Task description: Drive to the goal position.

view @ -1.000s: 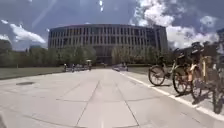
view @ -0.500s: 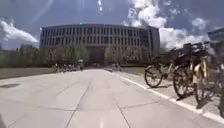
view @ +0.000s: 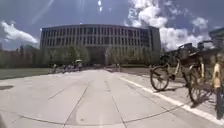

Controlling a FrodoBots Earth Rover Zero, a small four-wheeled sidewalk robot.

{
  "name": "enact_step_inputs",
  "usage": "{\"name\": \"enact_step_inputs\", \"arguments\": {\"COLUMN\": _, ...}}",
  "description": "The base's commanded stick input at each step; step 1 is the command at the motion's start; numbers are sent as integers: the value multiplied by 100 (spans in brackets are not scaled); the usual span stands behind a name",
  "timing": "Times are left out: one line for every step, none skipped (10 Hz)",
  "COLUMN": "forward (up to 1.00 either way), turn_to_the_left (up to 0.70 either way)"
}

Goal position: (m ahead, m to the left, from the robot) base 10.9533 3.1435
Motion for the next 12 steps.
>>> {"name": "enact_step_inputs", "arguments": {"forward": 70, "turn_to_the_left": 0}}
{"name": "enact_step_inputs", "arguments": {"forward": 70, "turn_to_the_left": 2}}
{"name": "enact_step_inputs", "arguments": {"forward": 70, "turn_to_the_left": 6}}
{"name": "enact_step_inputs", "arguments": {"forward": 70, "turn_to_the_left": 3}}
{"name": "enact_step_inputs", "arguments": {"forward": 70, "turn_to_the_left": 0}}
{"name": "enact_step_inputs", "arguments": {"forward": 70, "turn_to_the_left": 0}}
{"name": "enact_step_inputs", "arguments": {"forward": 70, "turn_to_the_left": 0}}
{"name": "enact_step_inputs", "arguments": {"forward": 70, "turn_to_the_left": 0}}
{"name": "enact_step_inputs", "arguments": {"forward": 70, "turn_to_the_left": 0}}
{"name": "enact_step_inputs", "arguments": {"forward": 70, "turn_to_the_left": 0}}
{"name": "enact_step_inputs", "arguments": {"forward": 70, "turn_to_the_left": 0}}
{"name": "enact_step_inputs", "arguments": {"forward": 70, "turn_to_the_left": 0}}
